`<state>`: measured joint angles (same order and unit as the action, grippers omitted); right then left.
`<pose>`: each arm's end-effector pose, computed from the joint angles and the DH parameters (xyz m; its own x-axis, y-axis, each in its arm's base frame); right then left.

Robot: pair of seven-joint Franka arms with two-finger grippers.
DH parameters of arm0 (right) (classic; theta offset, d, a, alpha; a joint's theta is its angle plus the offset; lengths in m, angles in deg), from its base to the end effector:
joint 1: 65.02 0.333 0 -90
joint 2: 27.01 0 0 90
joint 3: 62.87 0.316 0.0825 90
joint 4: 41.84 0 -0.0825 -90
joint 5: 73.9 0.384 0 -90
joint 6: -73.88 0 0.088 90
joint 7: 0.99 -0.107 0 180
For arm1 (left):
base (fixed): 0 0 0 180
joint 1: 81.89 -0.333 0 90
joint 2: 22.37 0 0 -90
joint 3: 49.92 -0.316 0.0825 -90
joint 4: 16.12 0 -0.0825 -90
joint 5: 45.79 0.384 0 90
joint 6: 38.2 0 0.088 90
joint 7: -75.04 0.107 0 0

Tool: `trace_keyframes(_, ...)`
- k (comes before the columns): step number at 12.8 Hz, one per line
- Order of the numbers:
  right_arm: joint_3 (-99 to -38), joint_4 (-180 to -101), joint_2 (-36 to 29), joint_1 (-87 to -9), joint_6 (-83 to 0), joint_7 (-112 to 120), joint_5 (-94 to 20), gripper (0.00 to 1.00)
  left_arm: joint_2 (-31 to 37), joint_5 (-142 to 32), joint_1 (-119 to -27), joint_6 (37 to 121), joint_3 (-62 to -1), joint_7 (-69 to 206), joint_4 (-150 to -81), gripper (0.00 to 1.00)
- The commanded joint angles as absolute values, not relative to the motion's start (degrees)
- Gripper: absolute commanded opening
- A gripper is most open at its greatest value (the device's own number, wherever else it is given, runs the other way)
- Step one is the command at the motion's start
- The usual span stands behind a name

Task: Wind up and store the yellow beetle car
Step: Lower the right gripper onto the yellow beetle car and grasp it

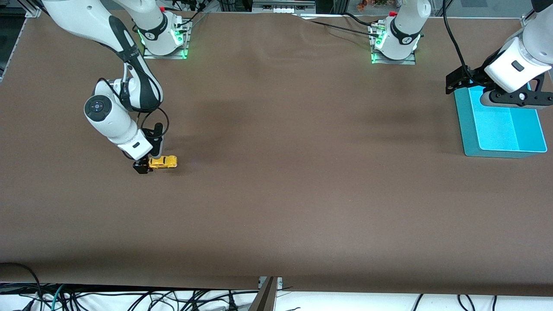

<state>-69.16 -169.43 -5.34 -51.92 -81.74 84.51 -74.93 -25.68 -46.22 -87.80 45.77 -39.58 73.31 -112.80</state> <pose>0.5562 0.0665 0.2130 -0.0638 0.9971 -0.0407 0.9910 0.0681 0.1156 0.5201 -0.0437 0.5926 0.9854 -0.0449 -0.1641 -0.0468 -0.9989 -0.0078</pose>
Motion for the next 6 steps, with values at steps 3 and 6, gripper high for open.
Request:
trace_keyframes(3,-68.67,-169.99,-3.54,-52.1,-85.72,85.59,-75.22,0.95,-26.06,-46.41,-88.3,44.42,-39.29,73.72,-112.18,1.0)
trace_keyframes(6,-68.58,-169.81,-3.71,-51.93,-85.47,85.32,-75.04,0.69,-26.15,-46.41,-88.3,44.42,-39.12,73.72,-112.18,1.0)
